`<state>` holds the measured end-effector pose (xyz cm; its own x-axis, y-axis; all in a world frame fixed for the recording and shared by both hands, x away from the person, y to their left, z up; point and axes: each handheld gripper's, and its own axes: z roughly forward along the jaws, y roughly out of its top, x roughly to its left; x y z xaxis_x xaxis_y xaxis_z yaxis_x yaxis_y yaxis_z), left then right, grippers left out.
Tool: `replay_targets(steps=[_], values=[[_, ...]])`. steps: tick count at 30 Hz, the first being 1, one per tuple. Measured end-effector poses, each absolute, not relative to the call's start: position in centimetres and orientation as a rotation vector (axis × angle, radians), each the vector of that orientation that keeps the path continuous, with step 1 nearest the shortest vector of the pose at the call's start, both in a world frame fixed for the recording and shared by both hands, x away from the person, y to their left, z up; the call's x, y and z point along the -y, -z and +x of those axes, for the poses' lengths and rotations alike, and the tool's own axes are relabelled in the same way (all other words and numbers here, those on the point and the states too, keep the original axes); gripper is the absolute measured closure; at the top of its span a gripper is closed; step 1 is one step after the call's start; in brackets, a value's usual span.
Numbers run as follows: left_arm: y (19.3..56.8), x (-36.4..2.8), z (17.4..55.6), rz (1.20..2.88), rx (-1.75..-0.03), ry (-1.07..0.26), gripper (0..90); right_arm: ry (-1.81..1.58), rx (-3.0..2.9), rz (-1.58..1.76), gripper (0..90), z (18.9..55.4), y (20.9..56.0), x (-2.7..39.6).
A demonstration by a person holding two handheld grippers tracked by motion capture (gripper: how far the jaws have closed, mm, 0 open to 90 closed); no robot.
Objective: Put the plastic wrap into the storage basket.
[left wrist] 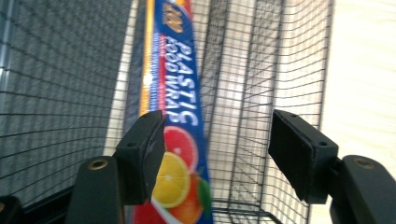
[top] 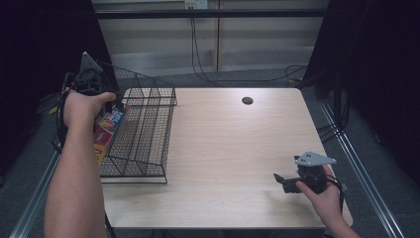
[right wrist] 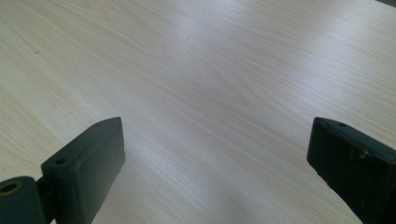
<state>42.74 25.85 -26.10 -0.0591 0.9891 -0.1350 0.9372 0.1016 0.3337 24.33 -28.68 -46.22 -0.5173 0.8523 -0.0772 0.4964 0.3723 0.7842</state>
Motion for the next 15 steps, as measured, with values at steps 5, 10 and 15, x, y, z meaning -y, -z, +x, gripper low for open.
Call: replay_targets(steps=[5, 10, 15], values=[[25.7, -24.6, 42.4, 1.875, -1.989, -0.188, 31.2, -0.988, -2.155, 1.166, 3.9, 24.3, 46.2, 28.7], [25.8, -23.4, 42.1, 1.880, -1.935, -0.167, 28.8, -0.997, -2.151, 1.160, 3.9, 24.2, 46.1, 28.7], [26.0, -22.2, 41.9, 1.895, -1.870, -0.149, 24.9, -1.000, -2.154, 1.161, 4.0, 24.1, 46.0, 28.8]])
